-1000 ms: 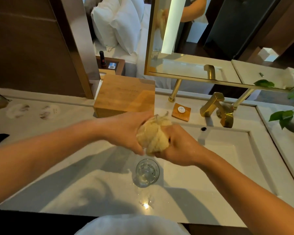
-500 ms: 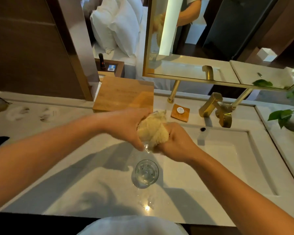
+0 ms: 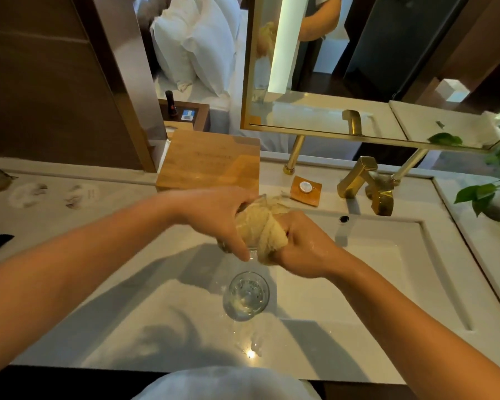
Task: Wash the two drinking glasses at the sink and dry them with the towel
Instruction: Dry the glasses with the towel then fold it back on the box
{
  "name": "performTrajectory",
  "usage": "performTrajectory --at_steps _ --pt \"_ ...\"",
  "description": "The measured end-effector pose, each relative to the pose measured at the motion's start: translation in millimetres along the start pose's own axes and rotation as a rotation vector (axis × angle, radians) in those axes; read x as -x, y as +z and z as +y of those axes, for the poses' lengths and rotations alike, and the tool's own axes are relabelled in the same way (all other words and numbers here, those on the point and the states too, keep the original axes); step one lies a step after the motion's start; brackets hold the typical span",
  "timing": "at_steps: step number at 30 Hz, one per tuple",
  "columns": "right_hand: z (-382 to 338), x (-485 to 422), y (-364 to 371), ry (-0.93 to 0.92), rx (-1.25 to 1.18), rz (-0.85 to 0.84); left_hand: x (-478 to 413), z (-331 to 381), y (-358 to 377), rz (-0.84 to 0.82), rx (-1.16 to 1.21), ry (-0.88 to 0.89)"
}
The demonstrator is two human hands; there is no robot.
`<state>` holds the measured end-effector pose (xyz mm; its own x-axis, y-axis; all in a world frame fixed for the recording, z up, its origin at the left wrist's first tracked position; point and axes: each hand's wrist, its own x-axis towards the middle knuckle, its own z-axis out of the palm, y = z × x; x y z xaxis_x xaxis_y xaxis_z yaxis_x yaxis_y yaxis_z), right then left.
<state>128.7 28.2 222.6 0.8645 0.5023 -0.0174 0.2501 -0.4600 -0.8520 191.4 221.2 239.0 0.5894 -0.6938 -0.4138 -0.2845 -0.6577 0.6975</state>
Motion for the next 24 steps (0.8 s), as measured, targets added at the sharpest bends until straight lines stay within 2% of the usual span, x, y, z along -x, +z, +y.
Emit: performTrajectory --at_steps 1,2,3,4,5,6,7,8,9,10,12,14,16,20,23,24 --pt "-2 -1 4 -0.057 0.055 -0.017 2 -2 -9 -0.188 0.222 -0.021" --pt "-4 -3 6 -0.066 0.078 -0.054 1 -6 -12 -0.309 0.415 -0.010" --pt "-3 -5 8 -0.048 0.090 -0.087 -1 -8 -11 -0.353 0.477 0.001" --pt "0 -6 11 0.005 0.072 -0.103 -4 -9 -4 -0.288 0.388 0.001" --pt "4 -6 11 0.091 -0.037 -0.096 -8 -10 9 -0.117 0.140 0.005" --pt "8 -7 10 0.208 -0.249 -0.070 -14 -10 24 0.139 -0.229 0.040" --pt "11 -6 10 0.325 -0.563 -0.064 -18 -11 37 0.401 -0.616 0.100" --pt "13 -5 10 0.416 -0.876 -0.078 -20 -12 48 0.612 -0.841 0.185" --pt "16 -4 10 0.447 -1.067 -0.056 -21 -16 53 0.715 -0.937 0.233" --pt "16 -5 10 0.450 -1.127 -0.021 -21 -19 52 0.722 -0.929 0.258" --pt "14 -5 13 0.419 -0.927 0.028 -18 -17 36 0.548 -0.743 0.248" --pt "8 -3 16 0.309 -0.451 0.068 -15 -7 14 0.280 -0.495 0.194" --pt "4 -2 16 0.170 -0.178 0.038 -12 0 -5 0.081 -0.361 0.156" --pt "20 2 17 -0.196 0.291 -0.130 -4 3 -5 0.016 -0.404 0.211" --pt "30 13 20 -0.338 0.856 -0.306 -3 2 14 0.017 -0.558 0.251" --pt "28 15 21 -0.380 0.936 -0.303 -2 1 17 0.037 -0.559 0.261"
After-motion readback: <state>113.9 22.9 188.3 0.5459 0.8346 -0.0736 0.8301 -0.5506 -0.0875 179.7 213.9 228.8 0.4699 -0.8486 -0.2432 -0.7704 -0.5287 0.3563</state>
